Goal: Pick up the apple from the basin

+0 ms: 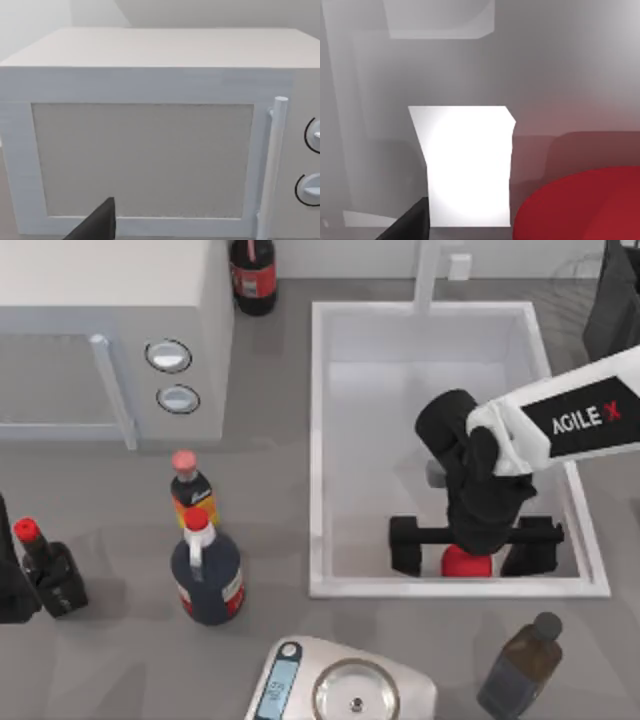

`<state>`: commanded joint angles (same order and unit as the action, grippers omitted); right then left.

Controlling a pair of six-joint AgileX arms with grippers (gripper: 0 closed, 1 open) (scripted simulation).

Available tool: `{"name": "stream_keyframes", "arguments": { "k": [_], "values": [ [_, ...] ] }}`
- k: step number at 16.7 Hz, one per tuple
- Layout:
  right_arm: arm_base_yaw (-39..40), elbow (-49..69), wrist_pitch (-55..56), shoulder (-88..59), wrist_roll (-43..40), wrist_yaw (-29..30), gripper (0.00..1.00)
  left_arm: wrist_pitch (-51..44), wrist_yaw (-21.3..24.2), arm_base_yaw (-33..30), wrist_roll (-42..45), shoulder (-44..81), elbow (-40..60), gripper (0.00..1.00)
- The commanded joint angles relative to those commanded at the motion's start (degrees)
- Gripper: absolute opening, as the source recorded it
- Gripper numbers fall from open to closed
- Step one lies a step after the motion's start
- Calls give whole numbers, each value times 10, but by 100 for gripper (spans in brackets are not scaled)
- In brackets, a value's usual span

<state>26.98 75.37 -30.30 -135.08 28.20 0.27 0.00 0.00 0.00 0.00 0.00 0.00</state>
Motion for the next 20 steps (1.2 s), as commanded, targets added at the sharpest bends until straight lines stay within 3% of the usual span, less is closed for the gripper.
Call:
{"name": "stream_keyframes", "arguments": {
  "k": [13, 20],
  "values": [
    [0, 0, 0, 0, 0, 0, 2, 0, 0, 0, 0, 0, 0, 100],
    [0, 0, 0, 0, 0, 0, 0, 0, 0, 0, 0, 0, 0, 100]
  ]
}}
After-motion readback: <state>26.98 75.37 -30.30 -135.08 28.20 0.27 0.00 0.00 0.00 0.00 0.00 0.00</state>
